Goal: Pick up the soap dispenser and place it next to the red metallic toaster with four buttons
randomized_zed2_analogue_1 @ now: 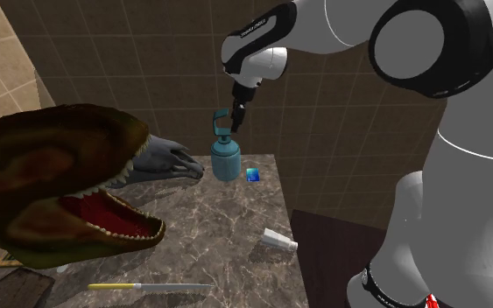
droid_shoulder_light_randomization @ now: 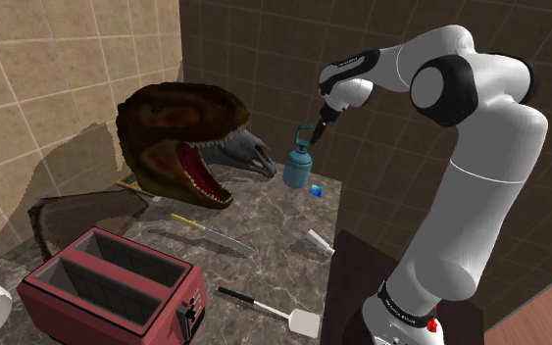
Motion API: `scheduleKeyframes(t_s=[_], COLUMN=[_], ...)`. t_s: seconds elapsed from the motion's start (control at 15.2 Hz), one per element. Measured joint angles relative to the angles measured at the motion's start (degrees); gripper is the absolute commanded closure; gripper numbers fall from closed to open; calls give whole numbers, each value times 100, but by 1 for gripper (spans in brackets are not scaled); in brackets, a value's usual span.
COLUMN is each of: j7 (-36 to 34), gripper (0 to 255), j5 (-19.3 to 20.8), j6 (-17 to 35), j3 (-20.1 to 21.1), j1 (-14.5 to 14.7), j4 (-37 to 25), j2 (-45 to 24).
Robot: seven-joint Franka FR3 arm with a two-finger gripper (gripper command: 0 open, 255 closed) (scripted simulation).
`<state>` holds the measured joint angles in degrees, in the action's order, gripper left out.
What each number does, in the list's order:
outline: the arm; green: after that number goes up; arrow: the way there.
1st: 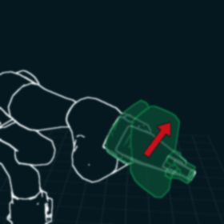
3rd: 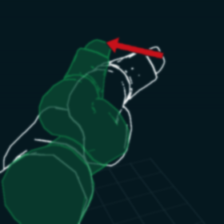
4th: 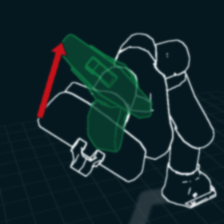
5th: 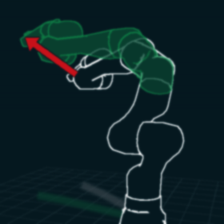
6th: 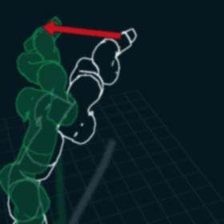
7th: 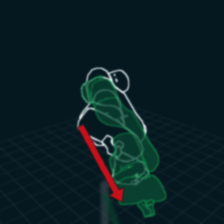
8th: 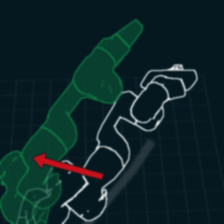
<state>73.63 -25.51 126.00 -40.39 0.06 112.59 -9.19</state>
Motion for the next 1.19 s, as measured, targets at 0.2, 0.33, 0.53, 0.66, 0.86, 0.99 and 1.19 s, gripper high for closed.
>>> scheduleKeyframes(t_s=[0.2, 0.33, 0.53, 0.66, 0.86, 0.99, 1.19], j7=[161, 248, 292, 299, 300, 300, 300], gripper=[0, 0, 0, 0, 255, 255, 255], j5=[-228, -364, -430, -442, -445, -445, -444], j6=[83, 182, 258, 270, 273, 272, 273], j3=[59, 107, 134, 138, 140, 139, 138], j1=[-61, -86, -91, -93, -93, -93, -94], j4=[-70, -61, -20, -16, -15, -16, -17], j2=[-239, -374, -428, -438, -440, -439, -438])
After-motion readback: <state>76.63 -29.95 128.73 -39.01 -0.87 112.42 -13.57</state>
